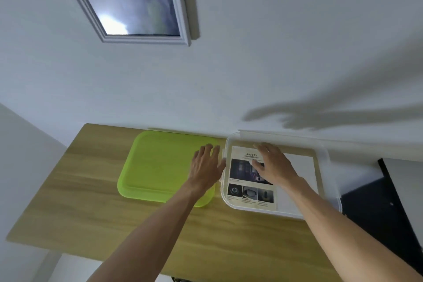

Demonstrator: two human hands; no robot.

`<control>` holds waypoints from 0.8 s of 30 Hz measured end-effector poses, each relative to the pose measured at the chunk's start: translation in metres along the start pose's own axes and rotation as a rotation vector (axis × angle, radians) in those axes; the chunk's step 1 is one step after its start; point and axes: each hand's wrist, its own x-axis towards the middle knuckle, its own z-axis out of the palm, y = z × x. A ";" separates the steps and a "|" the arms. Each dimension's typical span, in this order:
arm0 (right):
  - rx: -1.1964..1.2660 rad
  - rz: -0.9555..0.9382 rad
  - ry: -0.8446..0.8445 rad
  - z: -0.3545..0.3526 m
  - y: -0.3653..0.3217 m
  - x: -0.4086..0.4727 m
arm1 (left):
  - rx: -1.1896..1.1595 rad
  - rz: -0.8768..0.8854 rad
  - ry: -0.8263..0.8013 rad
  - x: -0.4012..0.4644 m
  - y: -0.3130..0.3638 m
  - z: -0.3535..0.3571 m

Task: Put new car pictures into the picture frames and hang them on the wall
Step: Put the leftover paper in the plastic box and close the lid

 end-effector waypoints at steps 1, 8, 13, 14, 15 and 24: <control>0.016 -0.025 0.031 0.002 -0.016 0.005 | 0.004 -0.037 -0.012 -0.001 -0.017 -0.007; 0.113 -0.109 0.005 0.034 -0.132 0.041 | 0.019 -0.303 -0.084 -0.016 -0.146 -0.035; 0.101 0.092 -0.144 0.076 -0.180 0.056 | 0.017 -0.432 -0.189 -0.026 -0.216 -0.041; 0.098 0.178 -0.167 0.083 -0.185 0.057 | 0.012 -0.455 -0.215 -0.027 -0.226 -0.041; 0.092 0.262 -0.188 0.089 -0.187 0.058 | 0.005 -0.477 -0.240 -0.028 -0.235 -0.040; 0.152 0.610 -0.286 0.125 -0.194 0.062 | -0.237 -0.695 -0.370 -0.029 -0.278 -0.017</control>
